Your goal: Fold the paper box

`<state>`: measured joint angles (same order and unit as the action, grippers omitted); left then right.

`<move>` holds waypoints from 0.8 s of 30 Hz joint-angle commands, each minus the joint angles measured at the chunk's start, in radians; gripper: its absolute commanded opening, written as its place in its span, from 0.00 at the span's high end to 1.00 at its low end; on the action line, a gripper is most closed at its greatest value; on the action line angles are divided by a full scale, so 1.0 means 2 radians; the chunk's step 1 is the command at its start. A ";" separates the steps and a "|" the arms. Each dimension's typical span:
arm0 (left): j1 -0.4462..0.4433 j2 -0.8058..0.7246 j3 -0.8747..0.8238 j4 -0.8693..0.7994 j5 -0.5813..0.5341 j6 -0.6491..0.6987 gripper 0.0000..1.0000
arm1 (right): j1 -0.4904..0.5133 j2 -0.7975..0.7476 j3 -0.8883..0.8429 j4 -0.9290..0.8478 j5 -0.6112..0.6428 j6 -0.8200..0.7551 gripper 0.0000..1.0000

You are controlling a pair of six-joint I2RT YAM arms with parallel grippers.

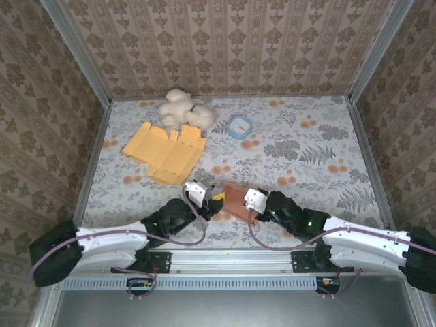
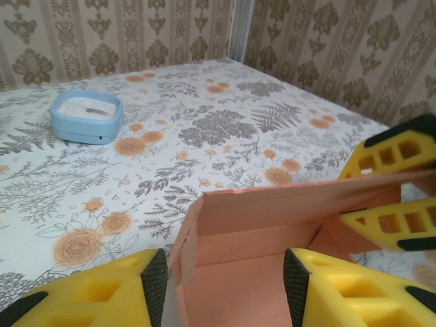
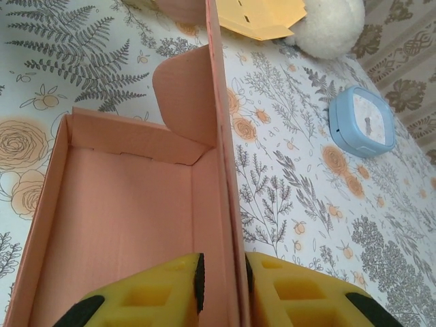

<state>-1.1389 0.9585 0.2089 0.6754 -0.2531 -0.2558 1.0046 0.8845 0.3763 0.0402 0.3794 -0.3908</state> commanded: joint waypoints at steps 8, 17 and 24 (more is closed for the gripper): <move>0.151 -0.148 0.015 -0.247 0.066 -0.192 0.45 | 0.004 -0.002 -0.008 -0.005 0.011 -0.006 0.76; 0.185 -0.112 0.075 -0.231 0.112 -0.288 0.32 | 0.004 0.013 -0.006 0.001 0.010 -0.013 0.76; 0.169 0.011 0.146 -0.233 0.109 -0.374 0.23 | 0.005 0.007 -0.007 -0.004 0.006 -0.013 0.76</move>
<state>-0.7792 0.9344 0.4477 0.2089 -0.0521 -0.8955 1.0065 0.9031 0.3717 0.0486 0.3828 -0.4133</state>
